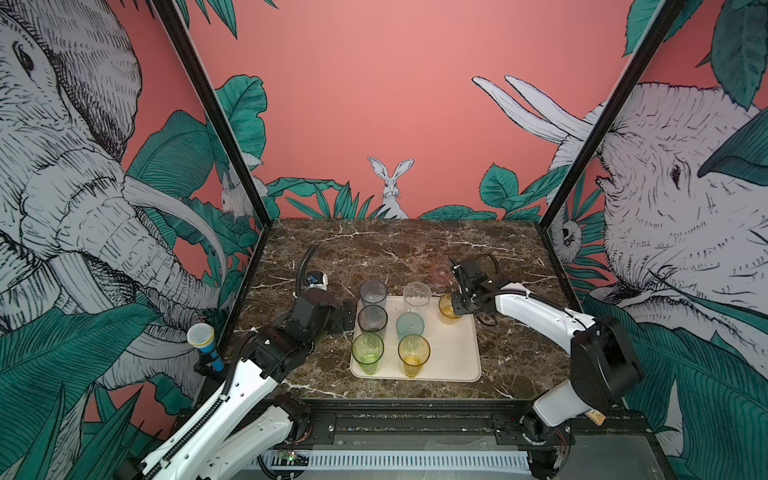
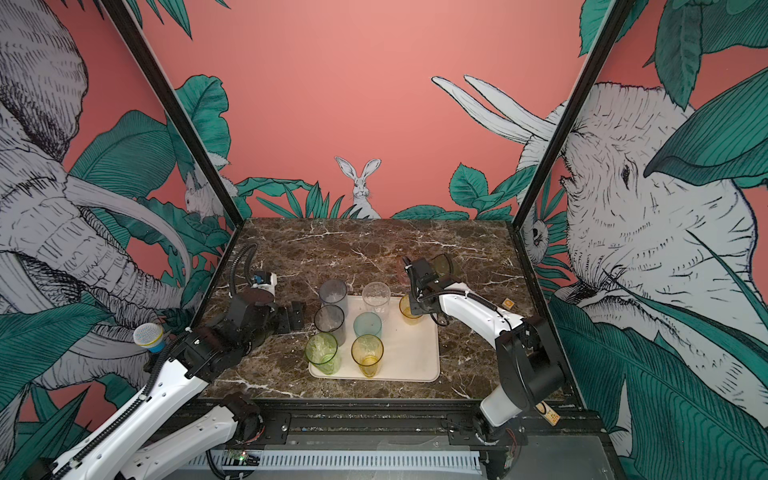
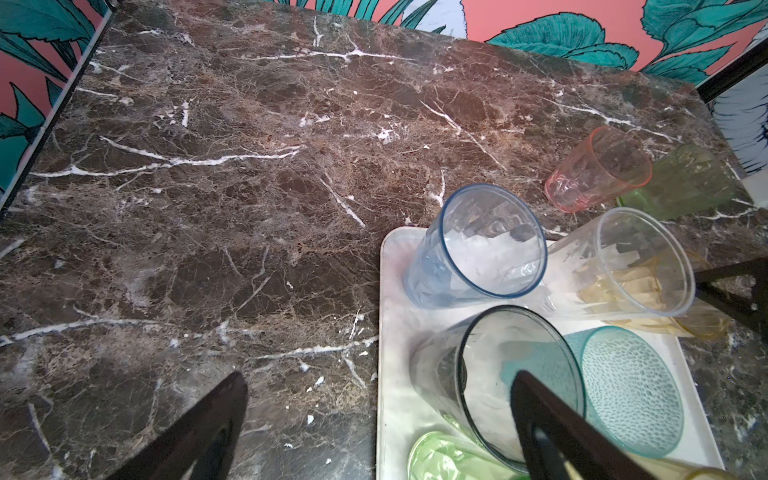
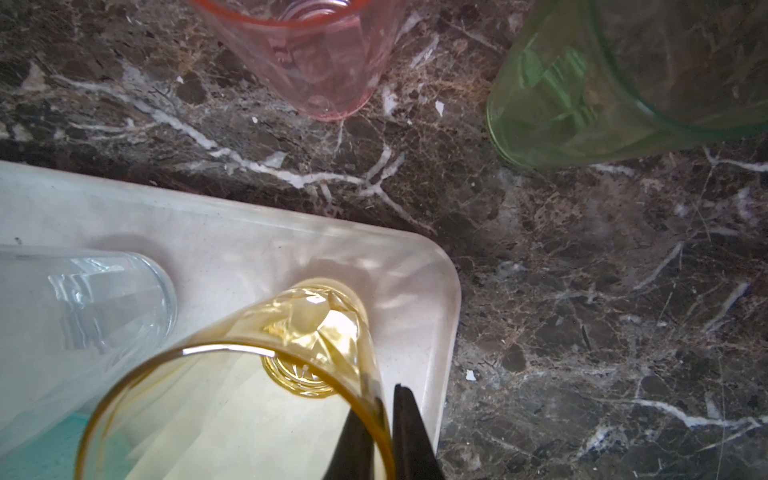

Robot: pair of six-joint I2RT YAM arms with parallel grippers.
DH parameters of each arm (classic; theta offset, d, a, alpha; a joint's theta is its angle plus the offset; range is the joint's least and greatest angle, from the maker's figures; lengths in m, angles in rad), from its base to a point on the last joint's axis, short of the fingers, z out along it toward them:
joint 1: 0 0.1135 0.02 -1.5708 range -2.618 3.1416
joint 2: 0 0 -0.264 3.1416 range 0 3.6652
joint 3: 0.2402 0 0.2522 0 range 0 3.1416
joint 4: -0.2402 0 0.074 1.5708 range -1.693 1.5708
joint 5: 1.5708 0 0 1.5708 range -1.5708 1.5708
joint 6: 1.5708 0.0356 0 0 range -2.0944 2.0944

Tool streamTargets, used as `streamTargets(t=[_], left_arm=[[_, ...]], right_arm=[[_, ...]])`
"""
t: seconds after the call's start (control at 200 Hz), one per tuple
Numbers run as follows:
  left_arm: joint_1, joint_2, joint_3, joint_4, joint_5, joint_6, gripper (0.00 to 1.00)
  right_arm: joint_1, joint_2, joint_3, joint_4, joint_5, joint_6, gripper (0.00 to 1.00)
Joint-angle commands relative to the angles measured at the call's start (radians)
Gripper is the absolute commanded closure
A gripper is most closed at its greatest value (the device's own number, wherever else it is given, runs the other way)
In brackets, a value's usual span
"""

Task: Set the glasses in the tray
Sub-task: 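Lower the yellow glass onto the tray corner and open the right gripper, then raise the right gripper and move it above the pink glass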

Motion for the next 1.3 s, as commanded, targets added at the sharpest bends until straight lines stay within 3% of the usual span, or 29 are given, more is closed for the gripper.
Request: streamTargets(t=[0.0,0.55,0.96,1.295], left_arm=[[0.007,0.003,-0.004,0.008,-0.004,-0.011,0.01],[0.007,-0.003,-0.007,0.001,-0.013,-0.011,0.01],[0.006,0.005,-0.011,0.007,-0.016,-0.014,0.01],[0.007,0.006,-0.018,0.008,-0.019,-0.015,0.01]], right_arm=[[-0.005,0.012,0.03,-0.011,0.029,-0.009,0.81],[-0.005,-0.099,0.081,-0.06,0.001,-0.029,0.48],[-0.004,-0.19,0.185,-0.106,-0.032,-0.059,0.45],[-0.006,-0.116,0.318,-0.112,0.017,-0.083,0.44]])
